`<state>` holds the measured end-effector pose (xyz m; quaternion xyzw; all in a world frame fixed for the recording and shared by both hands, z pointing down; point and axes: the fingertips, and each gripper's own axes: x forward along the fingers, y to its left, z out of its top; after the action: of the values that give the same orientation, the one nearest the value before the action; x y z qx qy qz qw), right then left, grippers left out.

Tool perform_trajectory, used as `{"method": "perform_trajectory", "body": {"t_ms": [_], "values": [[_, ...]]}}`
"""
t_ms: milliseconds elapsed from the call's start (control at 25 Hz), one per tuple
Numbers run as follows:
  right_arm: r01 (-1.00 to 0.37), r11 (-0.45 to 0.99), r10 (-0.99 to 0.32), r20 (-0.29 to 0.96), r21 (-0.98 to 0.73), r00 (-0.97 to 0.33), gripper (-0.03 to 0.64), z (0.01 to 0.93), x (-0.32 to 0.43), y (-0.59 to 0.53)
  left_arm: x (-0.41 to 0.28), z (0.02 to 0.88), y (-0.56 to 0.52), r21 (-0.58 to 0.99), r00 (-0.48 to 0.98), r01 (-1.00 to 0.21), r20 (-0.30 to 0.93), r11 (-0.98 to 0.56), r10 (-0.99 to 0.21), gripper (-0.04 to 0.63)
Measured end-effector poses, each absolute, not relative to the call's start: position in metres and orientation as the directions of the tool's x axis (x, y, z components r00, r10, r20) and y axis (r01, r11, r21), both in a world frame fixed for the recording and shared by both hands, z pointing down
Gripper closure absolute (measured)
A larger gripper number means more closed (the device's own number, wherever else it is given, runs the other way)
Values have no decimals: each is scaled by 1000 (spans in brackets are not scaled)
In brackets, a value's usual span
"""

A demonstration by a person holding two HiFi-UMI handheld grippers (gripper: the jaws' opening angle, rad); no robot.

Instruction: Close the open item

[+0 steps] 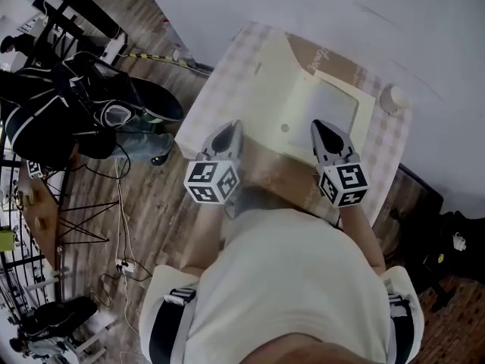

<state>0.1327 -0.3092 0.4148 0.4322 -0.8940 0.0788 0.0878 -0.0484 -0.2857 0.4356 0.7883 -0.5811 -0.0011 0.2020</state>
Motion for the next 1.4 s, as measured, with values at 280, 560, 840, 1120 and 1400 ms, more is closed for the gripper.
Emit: {"method": "perform_trajectory", "body": {"t_ms": [280, 560, 840, 1120, 1400], "values": [[-779, 624, -758, 194, -61, -623, 617, 407, 175, -297, -4, 416, -271, 285, 317, -924, 196, -256, -928, 589], [-781, 620, -764, 169, -71, -622, 617, 406, 216, -288, 45, 404, -262, 244, 325, -929, 181, -278, -928, 589], [-793, 605, -776, 165, -75, -608, 617, 407, 259, -285, 98, 404, -252, 238, 373, -914, 180, -328, -910, 588], [-802, 594, -786, 168, -65, -596, 617, 409, 296, -297, 145, 416, -247, 234, 417, -900, 209, -369, -885, 588], [-810, 584, -793, 178, -50, -583, 617, 415, 320, -309, 189, 434, -236, 209, 464, -883, 251, -421, -849, 586]]}}
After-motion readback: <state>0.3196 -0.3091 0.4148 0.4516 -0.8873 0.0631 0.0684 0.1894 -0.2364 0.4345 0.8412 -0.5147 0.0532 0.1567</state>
